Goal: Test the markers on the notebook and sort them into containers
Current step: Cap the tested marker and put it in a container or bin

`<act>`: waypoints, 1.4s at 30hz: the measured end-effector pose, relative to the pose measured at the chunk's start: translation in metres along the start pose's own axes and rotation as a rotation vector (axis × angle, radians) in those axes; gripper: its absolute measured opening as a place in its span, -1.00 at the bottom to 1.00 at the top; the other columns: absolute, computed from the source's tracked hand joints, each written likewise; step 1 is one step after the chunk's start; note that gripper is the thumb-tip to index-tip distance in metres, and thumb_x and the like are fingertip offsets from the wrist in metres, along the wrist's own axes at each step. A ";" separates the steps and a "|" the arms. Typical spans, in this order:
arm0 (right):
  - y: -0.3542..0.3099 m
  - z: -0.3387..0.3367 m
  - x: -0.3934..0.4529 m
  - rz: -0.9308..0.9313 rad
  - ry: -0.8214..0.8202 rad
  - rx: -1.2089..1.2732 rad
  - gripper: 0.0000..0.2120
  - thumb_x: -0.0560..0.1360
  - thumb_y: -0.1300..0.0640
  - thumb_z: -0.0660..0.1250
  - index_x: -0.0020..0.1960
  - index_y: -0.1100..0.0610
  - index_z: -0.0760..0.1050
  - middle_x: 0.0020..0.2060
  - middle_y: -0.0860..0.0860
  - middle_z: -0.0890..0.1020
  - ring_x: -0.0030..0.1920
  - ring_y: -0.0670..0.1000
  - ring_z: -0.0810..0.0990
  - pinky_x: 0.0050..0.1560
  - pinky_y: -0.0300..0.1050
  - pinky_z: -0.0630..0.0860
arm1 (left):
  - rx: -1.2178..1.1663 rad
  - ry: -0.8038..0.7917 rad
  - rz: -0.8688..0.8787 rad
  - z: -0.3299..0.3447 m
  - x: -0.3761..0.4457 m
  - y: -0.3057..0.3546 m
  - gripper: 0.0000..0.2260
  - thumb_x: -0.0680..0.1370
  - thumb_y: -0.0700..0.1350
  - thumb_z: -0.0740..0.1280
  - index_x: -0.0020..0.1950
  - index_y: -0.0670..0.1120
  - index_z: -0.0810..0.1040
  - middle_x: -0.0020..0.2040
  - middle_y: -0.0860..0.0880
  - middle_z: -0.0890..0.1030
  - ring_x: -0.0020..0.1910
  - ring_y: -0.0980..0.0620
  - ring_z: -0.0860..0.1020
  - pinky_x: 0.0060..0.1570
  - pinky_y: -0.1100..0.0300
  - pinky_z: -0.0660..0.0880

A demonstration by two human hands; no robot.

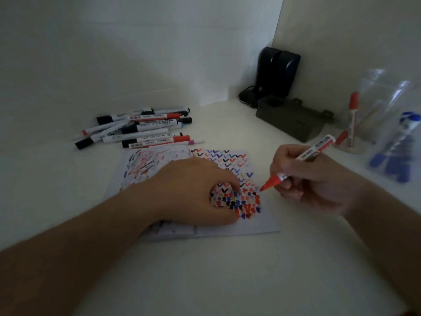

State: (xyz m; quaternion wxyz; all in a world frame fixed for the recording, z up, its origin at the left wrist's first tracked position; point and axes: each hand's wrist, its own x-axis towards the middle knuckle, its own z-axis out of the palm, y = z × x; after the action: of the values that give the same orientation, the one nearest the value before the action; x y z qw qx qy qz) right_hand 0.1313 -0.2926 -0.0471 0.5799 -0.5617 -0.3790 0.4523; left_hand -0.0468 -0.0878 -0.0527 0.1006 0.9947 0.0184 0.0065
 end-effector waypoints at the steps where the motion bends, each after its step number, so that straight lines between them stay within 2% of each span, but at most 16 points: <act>1: 0.008 0.005 -0.001 -0.035 0.098 -0.108 -0.71 0.32 0.07 0.58 -0.27 0.19 0.50 -0.45 0.14 0.42 -0.47 0.04 0.31 -0.46 -0.21 0.25 | 0.020 -0.023 0.014 0.002 0.000 0.001 -0.44 0.39 0.55 0.24 0.35 0.43 0.33 0.02 0.22 0.46 0.04 0.16 0.42 0.02 0.13 0.38; 3: 0.017 0.017 -0.002 -0.110 0.244 -0.217 -0.78 0.30 0.18 0.50 -0.30 0.17 0.45 -0.49 0.11 0.38 -0.49 0.02 0.26 -0.46 -0.20 0.20 | 0.052 -0.060 0.025 0.003 -0.002 0.003 -0.34 0.35 0.62 0.18 0.41 0.47 0.25 0.02 0.21 0.42 0.06 0.14 0.39 0.06 0.10 0.36; 5: 0.018 0.026 -0.001 -0.158 0.296 -0.246 -0.80 0.34 0.25 0.45 -0.29 0.21 0.41 -0.50 0.14 0.39 -0.50 0.03 0.27 -0.47 -0.19 0.22 | 0.054 -0.072 0.018 0.002 -0.002 0.005 -0.31 0.34 0.64 0.17 0.44 0.48 0.23 0.02 0.22 0.40 0.06 0.16 0.38 0.08 0.09 0.36; 8: 0.015 0.033 -0.003 -0.152 0.334 -0.365 -0.73 0.38 0.26 0.47 -0.31 0.28 0.37 -0.51 0.13 0.47 -0.52 0.02 0.38 -0.48 -0.17 0.31 | 0.053 -0.088 0.005 0.000 -0.002 0.006 -0.29 0.32 0.65 0.16 0.44 0.49 0.21 0.03 0.22 0.40 0.06 0.16 0.37 0.10 0.08 0.37; 10: 0.016 0.035 -0.004 -0.135 0.343 -0.429 -0.71 0.43 0.33 0.48 -0.31 0.33 0.38 -0.51 0.08 0.53 -0.51 -0.04 0.45 -0.48 -0.16 0.36 | 0.055 -0.091 0.001 0.000 -0.002 0.007 -0.28 0.31 0.66 0.15 0.43 0.49 0.21 0.03 0.22 0.41 0.05 0.16 0.38 0.09 0.08 0.38; 14: 0.015 0.038 -0.005 -0.085 0.322 -0.501 -0.75 0.45 0.43 0.43 -0.32 0.36 0.40 -0.51 -0.04 0.60 -0.49 -0.17 0.55 -0.45 -0.30 0.43 | 0.066 -0.087 0.002 0.000 0.000 0.006 -0.29 0.28 0.68 0.12 0.40 0.50 0.23 0.02 0.23 0.42 0.04 0.15 0.37 0.10 0.07 0.39; 19: 0.015 0.041 -0.004 -0.082 0.326 -0.558 -0.74 0.44 0.37 0.47 -0.33 0.27 0.44 -0.49 -0.01 0.63 -0.49 -0.16 0.55 -0.44 -0.30 0.44 | 0.070 -0.102 -0.002 0.000 0.000 0.006 -0.29 0.29 0.68 0.13 0.40 0.49 0.23 0.02 0.22 0.42 0.04 0.15 0.37 0.08 0.08 0.38; 22: 0.016 0.041 -0.004 -0.089 0.334 -0.598 -0.73 0.43 0.33 0.50 -0.33 0.29 0.43 -0.49 0.05 0.60 -0.49 -0.14 0.52 -0.43 -0.26 0.44 | 0.071 -0.106 -0.005 0.000 0.000 0.007 -0.30 0.29 0.67 0.15 0.39 0.49 0.24 0.02 0.21 0.42 0.04 0.14 0.38 0.07 0.08 0.38; 35: 0.016 0.042 -0.005 -0.090 0.331 -0.609 -0.75 0.40 0.39 0.45 -0.30 0.39 0.38 -0.54 -0.10 0.51 -0.48 -0.19 0.48 -0.43 -0.34 0.38 | 0.067 -0.117 -0.020 -0.002 0.000 0.009 -0.30 0.29 0.67 0.16 0.39 0.49 0.24 0.05 0.22 0.43 0.05 0.14 0.37 0.09 0.08 0.38; 38: 0.015 0.041 -0.006 -0.078 0.315 -0.578 -0.74 0.44 0.42 0.45 -0.30 0.37 0.39 -0.53 -0.12 0.57 -0.48 -0.20 0.55 -0.43 -0.38 0.40 | 0.072 -0.119 -0.019 -0.002 0.000 0.010 -0.30 0.30 0.66 0.16 0.40 0.49 0.23 0.07 0.21 0.43 0.07 0.14 0.39 0.12 0.07 0.39; 42: 0.018 0.040 -0.006 -0.097 0.317 -0.580 -0.75 0.42 0.42 0.45 -0.30 0.41 0.39 -0.53 -0.11 0.55 -0.48 -0.19 0.52 -0.43 -0.37 0.39 | 0.083 -0.113 -0.018 -0.003 -0.001 0.011 -0.30 0.31 0.66 0.13 0.41 0.48 0.23 0.04 0.22 0.42 0.05 0.17 0.38 0.09 0.08 0.38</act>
State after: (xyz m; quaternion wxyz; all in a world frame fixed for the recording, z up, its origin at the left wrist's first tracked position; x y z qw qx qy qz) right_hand 0.0899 -0.2866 -0.0610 0.4684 -0.7480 -0.4233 0.2045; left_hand -0.0478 -0.0982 -0.0477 0.0604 0.9966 0.0217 -0.0513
